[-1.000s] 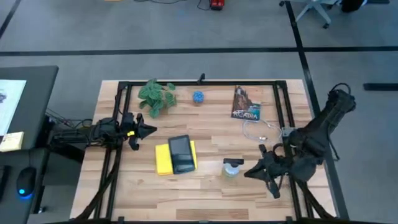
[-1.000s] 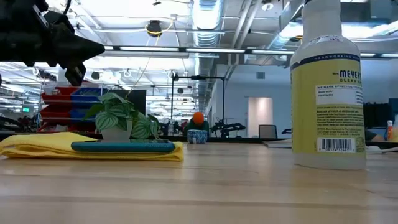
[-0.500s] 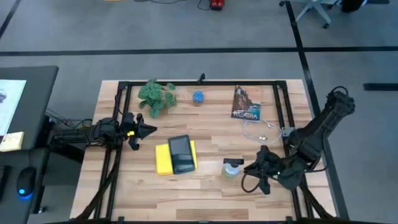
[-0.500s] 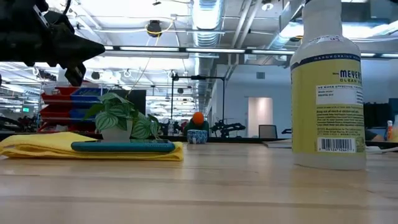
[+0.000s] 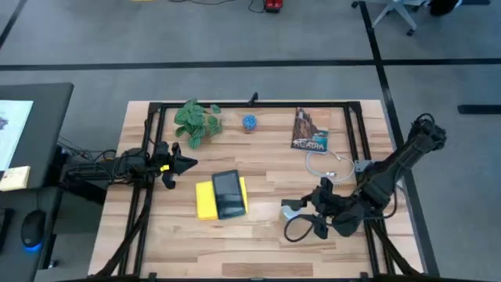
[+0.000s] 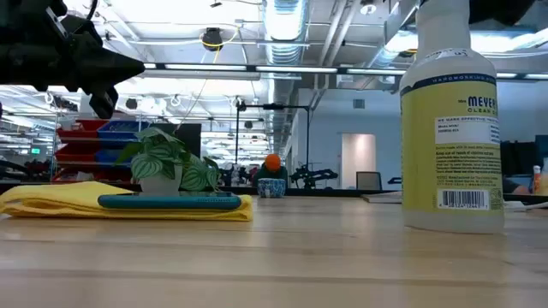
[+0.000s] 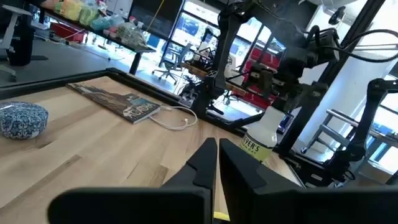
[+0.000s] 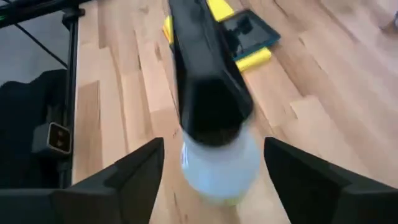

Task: Apply microfiber cloth
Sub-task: Move the white spray bottle to the bottom

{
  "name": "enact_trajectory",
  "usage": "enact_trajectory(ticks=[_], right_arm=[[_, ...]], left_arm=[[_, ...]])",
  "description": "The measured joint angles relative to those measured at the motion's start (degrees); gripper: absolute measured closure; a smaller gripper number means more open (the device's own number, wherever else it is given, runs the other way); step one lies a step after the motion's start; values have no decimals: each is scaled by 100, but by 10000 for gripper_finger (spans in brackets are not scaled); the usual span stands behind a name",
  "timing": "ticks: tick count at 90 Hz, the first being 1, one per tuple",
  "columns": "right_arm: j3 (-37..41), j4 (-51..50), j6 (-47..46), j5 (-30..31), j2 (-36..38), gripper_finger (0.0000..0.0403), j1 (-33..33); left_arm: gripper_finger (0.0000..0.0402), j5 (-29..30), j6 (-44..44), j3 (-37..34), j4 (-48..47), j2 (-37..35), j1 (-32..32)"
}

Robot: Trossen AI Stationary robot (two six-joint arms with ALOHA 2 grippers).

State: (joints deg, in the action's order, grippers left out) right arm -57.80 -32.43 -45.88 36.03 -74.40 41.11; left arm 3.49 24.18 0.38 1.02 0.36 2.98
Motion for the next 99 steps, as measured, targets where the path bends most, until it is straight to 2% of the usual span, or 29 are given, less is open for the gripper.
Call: enact_trajectory(ticks=[17,25,33,46,61,78,89,99], right_arm=[[0,653,552,42,-183,135,-263],[0,698,568,69,-183,149,-311],[0,780,578,158,-176,187,-261],[0,743,585,245,-172,291,-176],[-53,765,458,448,-195,290,-64],[-582,714,-275,1208,-236,290,93],[-1114,391,-905,1637,-628,290,181],[-1872,-473,-1657,1648,-1278,290,193]], left_arm=[[402,-1,0,-2,-2,0,0],[402,-2,0,-2,-2,-2,0],[402,-2,0,-1,-4,-2,0],[402,-2,1,-1,-2,0,0],[402,-2,4,-1,0,-2,0],[402,-4,35,0,13,-1,1],[402,-3,42,-2,15,-2,0],[402,1,47,-1,28,-2,0]])
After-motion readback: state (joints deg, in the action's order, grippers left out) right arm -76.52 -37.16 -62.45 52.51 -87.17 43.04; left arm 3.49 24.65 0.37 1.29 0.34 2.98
